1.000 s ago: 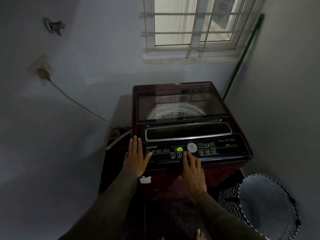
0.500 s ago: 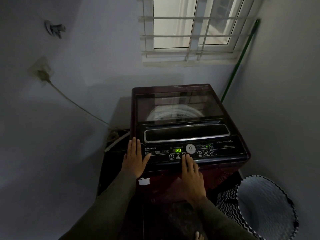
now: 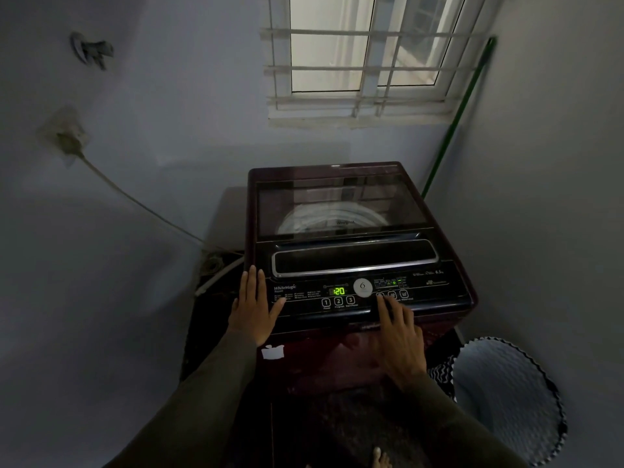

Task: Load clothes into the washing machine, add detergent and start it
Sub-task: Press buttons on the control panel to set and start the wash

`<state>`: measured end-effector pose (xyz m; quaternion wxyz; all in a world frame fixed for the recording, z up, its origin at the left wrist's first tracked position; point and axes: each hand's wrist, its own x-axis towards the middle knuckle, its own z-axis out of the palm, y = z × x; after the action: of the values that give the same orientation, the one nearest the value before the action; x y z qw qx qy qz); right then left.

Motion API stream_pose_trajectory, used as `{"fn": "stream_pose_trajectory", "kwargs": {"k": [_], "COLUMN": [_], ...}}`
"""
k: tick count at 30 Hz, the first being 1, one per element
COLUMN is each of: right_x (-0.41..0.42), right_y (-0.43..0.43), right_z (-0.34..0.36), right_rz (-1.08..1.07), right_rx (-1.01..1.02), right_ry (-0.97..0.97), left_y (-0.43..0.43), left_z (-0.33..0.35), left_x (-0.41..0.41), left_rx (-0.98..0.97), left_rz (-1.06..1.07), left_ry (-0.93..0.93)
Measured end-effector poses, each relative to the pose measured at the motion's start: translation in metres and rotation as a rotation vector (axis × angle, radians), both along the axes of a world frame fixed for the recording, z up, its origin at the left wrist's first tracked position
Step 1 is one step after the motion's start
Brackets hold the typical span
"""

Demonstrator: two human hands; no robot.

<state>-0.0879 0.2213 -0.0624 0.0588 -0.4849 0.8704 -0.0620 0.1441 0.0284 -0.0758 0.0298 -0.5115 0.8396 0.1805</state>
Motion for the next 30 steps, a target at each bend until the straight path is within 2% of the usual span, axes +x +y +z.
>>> {"fn": "stream_pose_trajectory", "kwargs": {"k": [18, 30], "right_x": [-0.002, -0.013], "right_y": [0.001, -0.001], "right_z": [-0.006, 0.003], "right_rz": [0.016, 0.031], "right_rx": [0.045, -0.006], "right_ry": [0.005, -0.116], "left_y": [0.001, 0.0], "left_z": [0.0, -0.001], "left_x": [0.0, -0.001], "left_rx": [0.009, 0.01], "left_rz": [0.007, 0.004], "left_ry": [0.018, 0.052]}}
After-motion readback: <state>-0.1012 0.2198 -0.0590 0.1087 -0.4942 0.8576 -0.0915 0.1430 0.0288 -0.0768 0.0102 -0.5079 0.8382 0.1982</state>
